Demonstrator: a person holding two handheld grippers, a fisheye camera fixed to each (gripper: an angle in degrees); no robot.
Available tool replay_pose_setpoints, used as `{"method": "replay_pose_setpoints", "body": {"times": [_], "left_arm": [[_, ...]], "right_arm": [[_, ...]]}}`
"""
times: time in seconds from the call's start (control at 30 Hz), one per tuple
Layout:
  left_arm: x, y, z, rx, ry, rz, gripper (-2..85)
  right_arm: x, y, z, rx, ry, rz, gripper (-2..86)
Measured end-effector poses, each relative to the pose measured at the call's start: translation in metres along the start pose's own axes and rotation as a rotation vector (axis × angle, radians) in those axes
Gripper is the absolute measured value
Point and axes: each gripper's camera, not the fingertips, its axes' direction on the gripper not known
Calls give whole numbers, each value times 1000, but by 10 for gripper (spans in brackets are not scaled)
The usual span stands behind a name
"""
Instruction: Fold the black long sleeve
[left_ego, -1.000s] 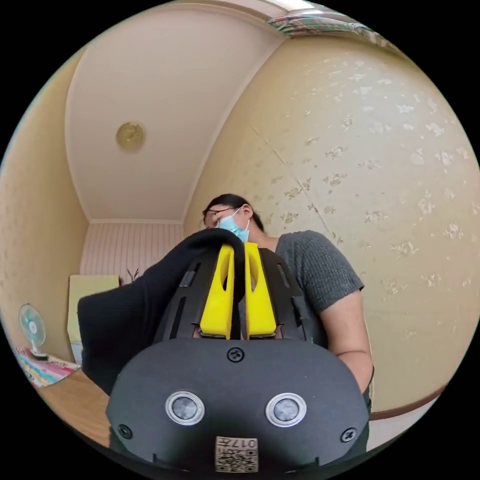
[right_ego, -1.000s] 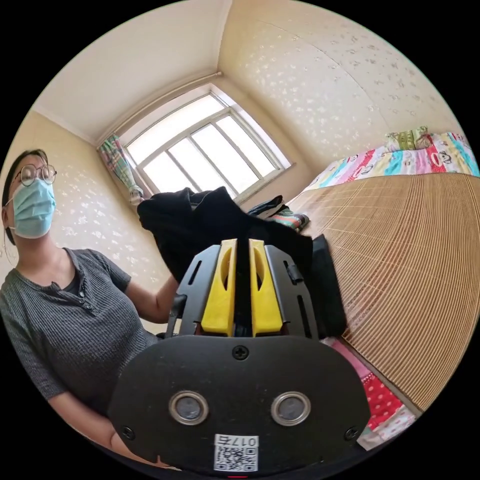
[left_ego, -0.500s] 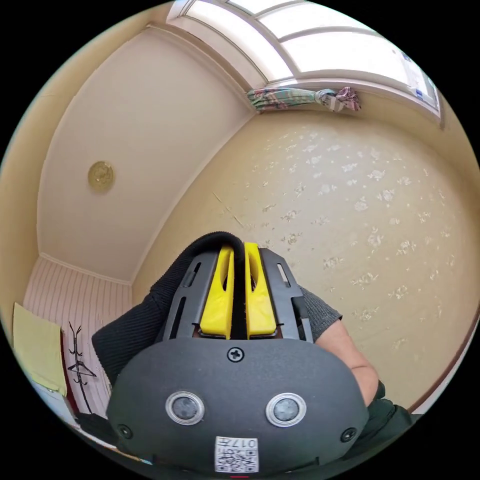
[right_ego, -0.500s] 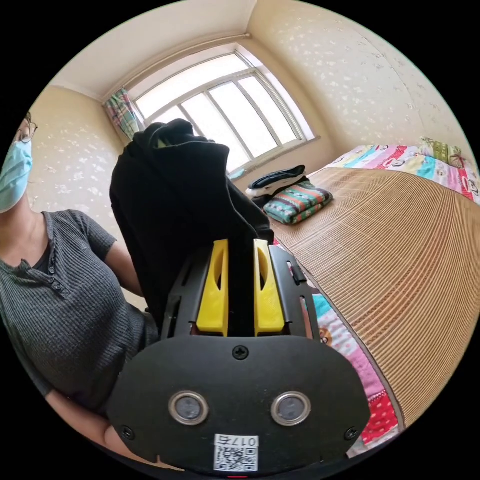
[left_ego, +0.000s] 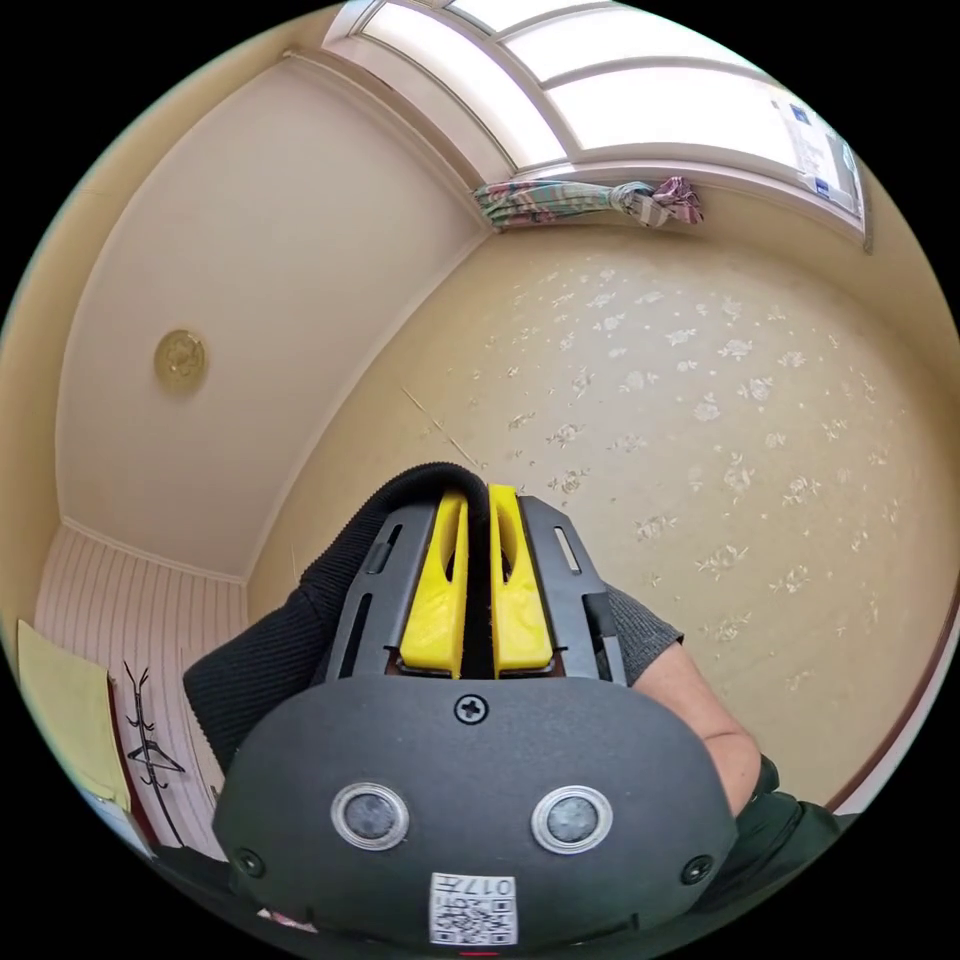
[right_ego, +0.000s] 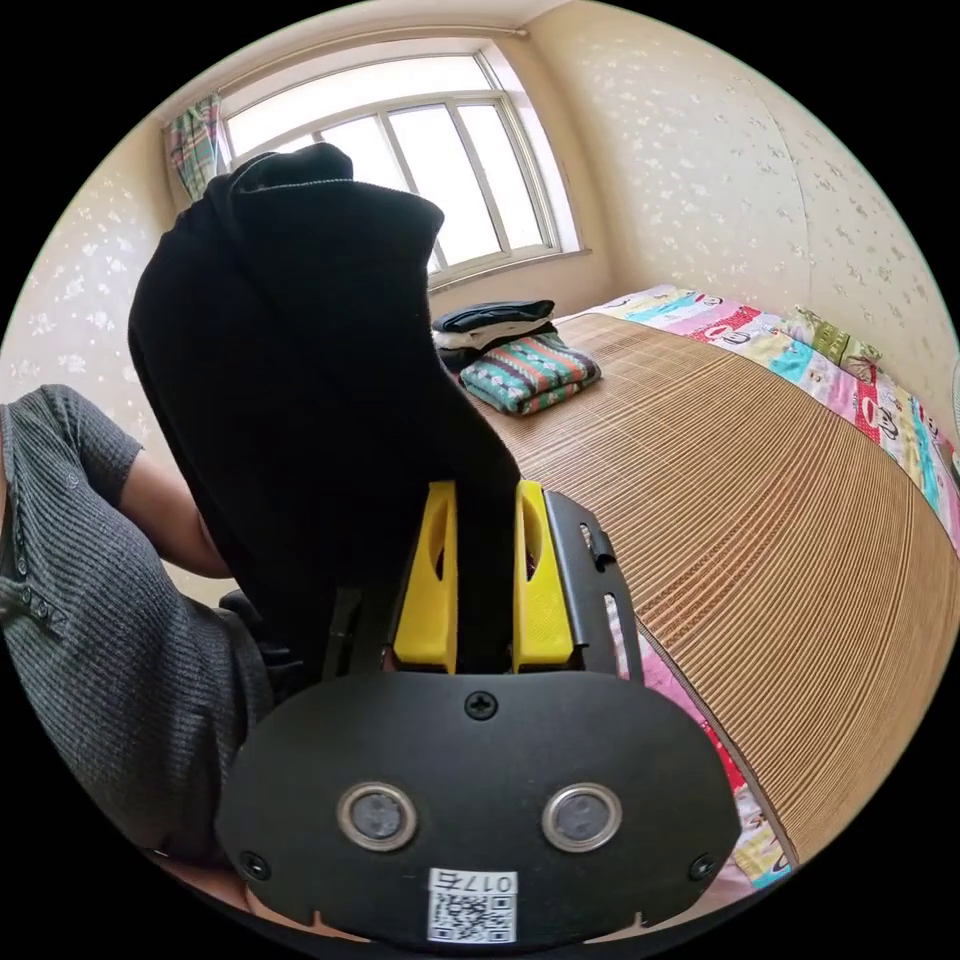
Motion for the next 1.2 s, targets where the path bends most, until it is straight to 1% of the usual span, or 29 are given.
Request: {"method": "replay_pose_setpoints", "body": {"times": [0.07, 0.17, 0.23, 0.27, 0.33, 0.43, 0.53, 0.63, 0.7, 0.73, 0.77, 0.8, 0.83, 0.87, 0.9, 0.93, 0.97, 1.0, 1.03, 1.07, 1.1, 1.13, 1.2], "left_arm": [[-1, 3, -2, 14, -4, -4, 36], [-2, 2, -1, 16, -21, -10, 36], [-1, 0, 1, 0, -49, -22, 36], [-2, -1, 2, -18, -76, -37, 36], [-3, -3, 5, -50, -115, -64, 36], [-9, 1, 10, -111, -154, -135, 36], [-12, 4, 14, -160, -221, -196, 36], [-13, 0, 19, -221, -324, -253, 36], [-16, -6, 26, -311, -441, -321, 36], [-18, -8, 30, -345, -471, -343, 36], [-22, -13, 37, -425, -529, -387, 35], [-27, -17, 47, -513, -588, -434, 35], [-30, -19, 52, -564, -620, -457, 35], [-37, -25, 65, -673, -695, -490, 35], [-42, -32, 79, -770, -767, -491, 35], [-45, -36, 87, -816, -796, -485, 34], [-52, -44, 104, -891, -834, -453, 34], [-59, -53, 123, -945, -863, -396, 35], [-64, -58, 131, -967, -884, -367, 35], [-74, -69, 147, -993, -936, -305, 35], [-88, -79, 159, -994, -973, -258, 35], [-96, -84, 163, -994, -986, -239, 35], [-142, -104, 170, -1006, -1107, -201, 36]], "right_arm": [[-9, -7, 9, -19, 37, 12, 55], [-27, -18, 12, -35, 164, 31, 47], [-42, -30, 8, -60, 311, 55, 44], [-46, -33, 7, -66, 352, 59, 44], [-63, -47, -2, -76, 522, 75, 43], [-83, -63, -18, -51, 701, 94, 43], [-96, -75, -36, -30, 795, 124, 43], [-110, -84, -56, 15, 881, 150, 42], [-116, -91, -66, 19, 934, 174, 42], [-119, -94, -74, 32, 961, 190, 41], [-122, -95, -80, 49, 973, 197, 41], [-130, -95, -93, 104, 996, 212, 41], [-140, -94, -109, 184, 1021, 225, 40], [-146, -93, -119, 233, 1035, 231, 39], [-159, -90, -137, 335, 1054, 234, 38], [-173, -87, -155, 443, 1062, 230, 36], [-180, -85, -163, 500, 1065, 225, 35], [-195, -80, -179, 625, 1050, 199, 35], [-208, -74, -195, 761, 1000, 158, 34], [-213, -71, -202, 825, 963, 132, 34], [-217, -66, -216, 932, 885, 88, 33], [-214, -68, -229, 992, 829, 59, 33], [-198, -89, -245, 980, 835, 49, 32]]}}
